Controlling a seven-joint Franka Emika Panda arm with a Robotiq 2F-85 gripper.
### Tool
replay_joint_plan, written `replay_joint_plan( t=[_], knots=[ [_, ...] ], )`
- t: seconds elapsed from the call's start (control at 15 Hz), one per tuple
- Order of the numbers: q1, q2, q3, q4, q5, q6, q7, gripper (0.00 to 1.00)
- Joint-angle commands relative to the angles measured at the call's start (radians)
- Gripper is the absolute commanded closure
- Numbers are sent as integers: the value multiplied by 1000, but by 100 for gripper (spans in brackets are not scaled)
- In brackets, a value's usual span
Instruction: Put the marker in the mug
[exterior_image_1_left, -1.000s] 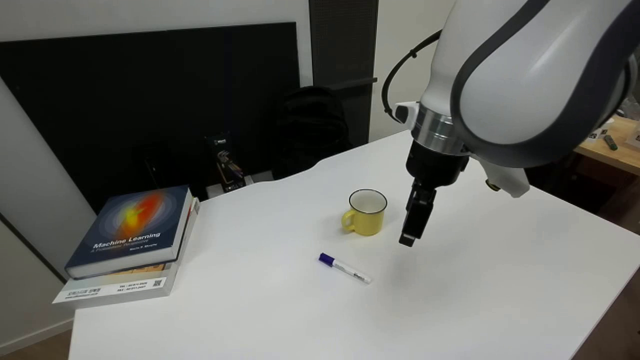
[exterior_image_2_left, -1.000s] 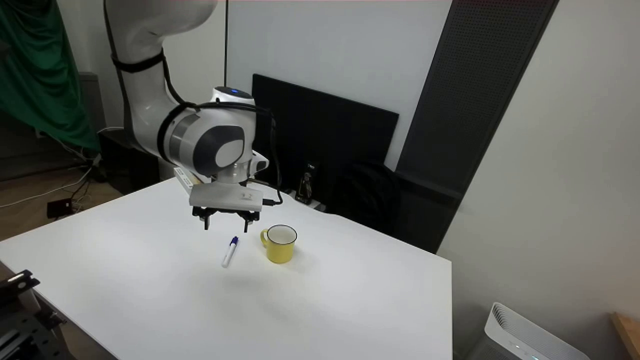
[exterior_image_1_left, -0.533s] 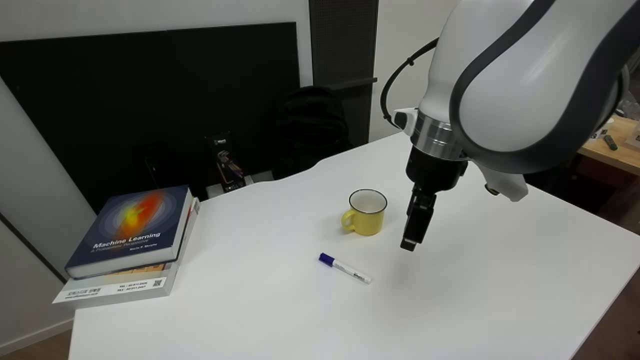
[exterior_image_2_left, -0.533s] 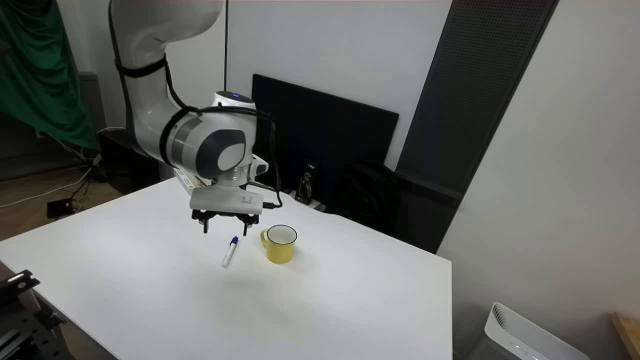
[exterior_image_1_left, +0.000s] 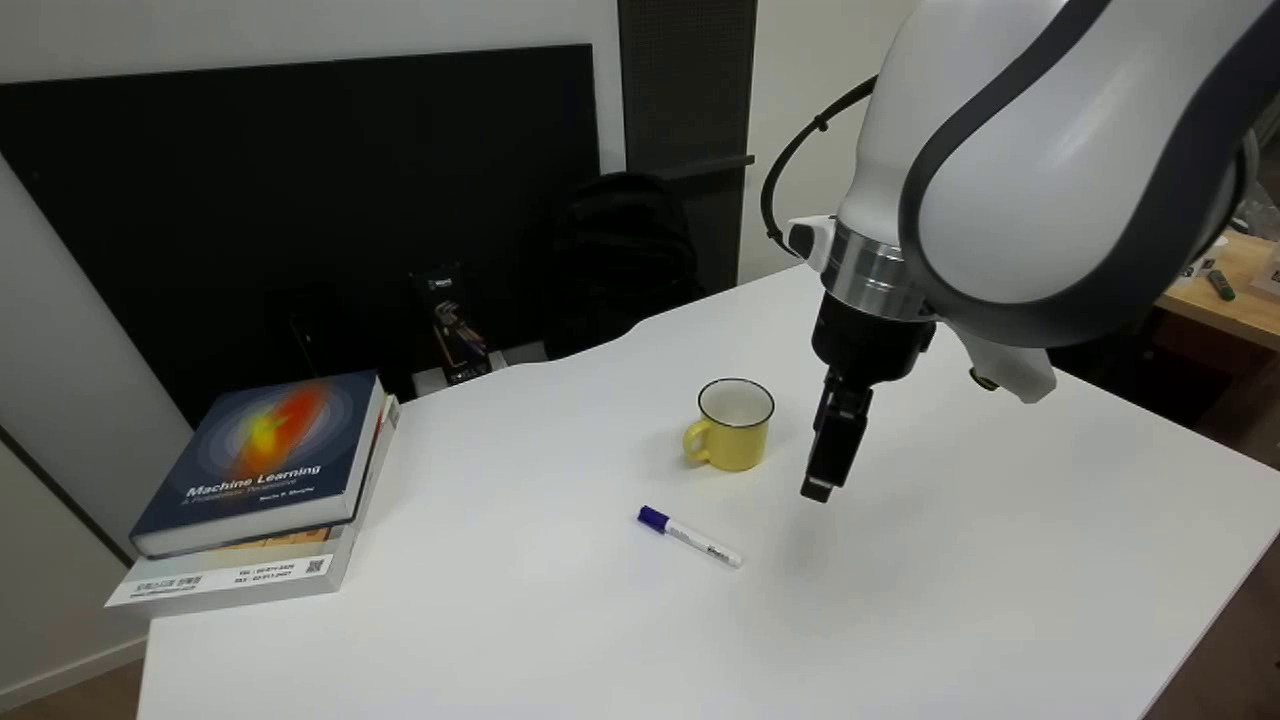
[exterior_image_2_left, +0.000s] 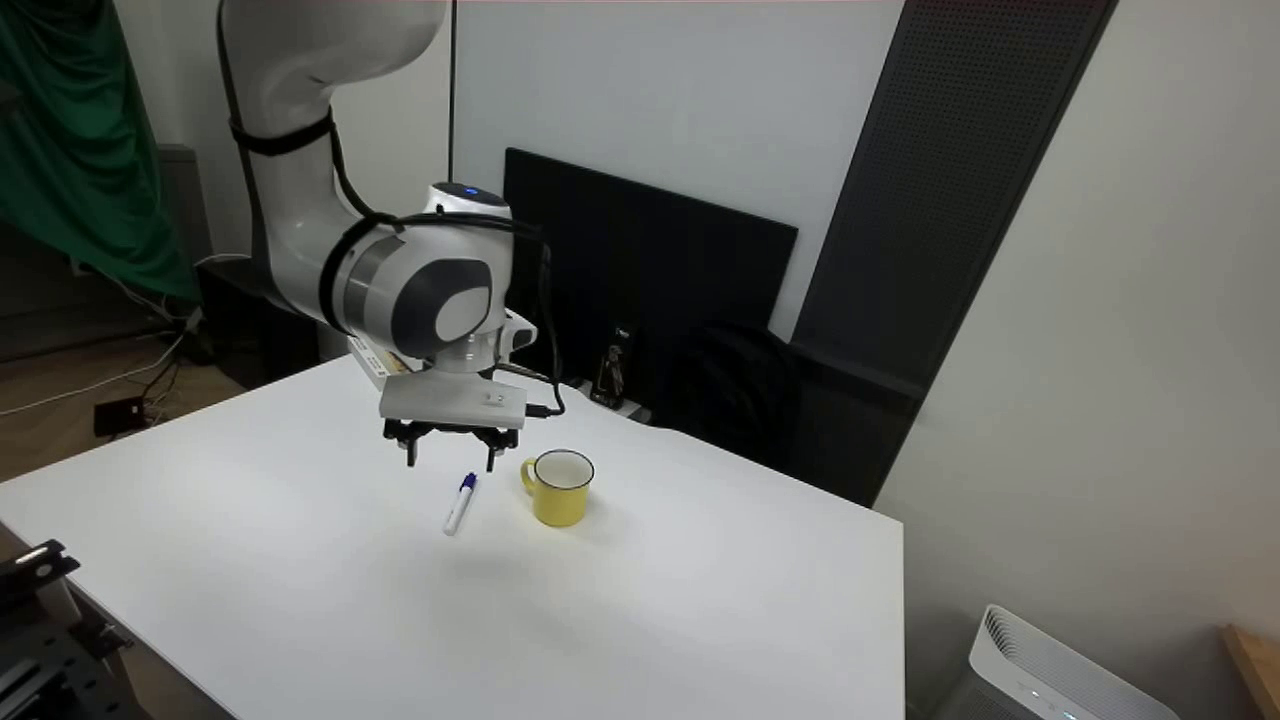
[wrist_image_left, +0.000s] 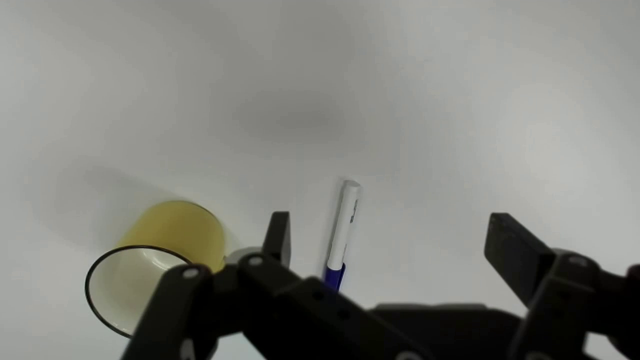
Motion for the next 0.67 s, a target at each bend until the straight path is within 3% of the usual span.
replay_joint_plan(
  t=[0.0,0.6],
  knots=[
    [-23,13,16,6,-47,-3,31,0],
    [62,214,-95,135,-128,64,125,0]
  ],
)
